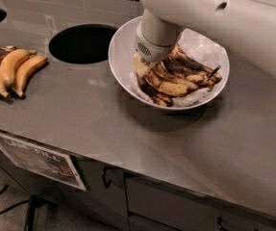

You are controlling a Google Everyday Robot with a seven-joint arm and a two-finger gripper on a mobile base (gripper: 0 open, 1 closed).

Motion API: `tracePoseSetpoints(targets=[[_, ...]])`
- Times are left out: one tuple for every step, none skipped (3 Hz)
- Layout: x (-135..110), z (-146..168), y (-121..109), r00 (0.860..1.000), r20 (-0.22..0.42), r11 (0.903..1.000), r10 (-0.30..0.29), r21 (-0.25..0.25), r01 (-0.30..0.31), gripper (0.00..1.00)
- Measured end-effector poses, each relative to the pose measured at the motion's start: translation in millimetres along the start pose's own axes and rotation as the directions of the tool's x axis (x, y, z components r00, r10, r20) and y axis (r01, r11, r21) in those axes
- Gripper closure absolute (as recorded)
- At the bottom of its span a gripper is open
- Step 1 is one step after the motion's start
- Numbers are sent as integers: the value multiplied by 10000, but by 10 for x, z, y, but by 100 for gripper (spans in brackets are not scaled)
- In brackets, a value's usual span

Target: Pick banana from white bowl

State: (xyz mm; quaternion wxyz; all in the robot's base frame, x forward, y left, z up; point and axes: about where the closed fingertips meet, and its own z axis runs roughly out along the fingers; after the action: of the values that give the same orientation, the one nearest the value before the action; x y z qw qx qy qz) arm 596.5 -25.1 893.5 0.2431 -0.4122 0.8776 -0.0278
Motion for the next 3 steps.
tracePoseSetpoints(targets=[[-21,9,-1,10000,-8,9997,-51,-226,51,100],[-21,8,0,10000,-6,9997,-51,-224,51,100],[-8,-66,12,9999,144,9999,-43,-138,45,100]])
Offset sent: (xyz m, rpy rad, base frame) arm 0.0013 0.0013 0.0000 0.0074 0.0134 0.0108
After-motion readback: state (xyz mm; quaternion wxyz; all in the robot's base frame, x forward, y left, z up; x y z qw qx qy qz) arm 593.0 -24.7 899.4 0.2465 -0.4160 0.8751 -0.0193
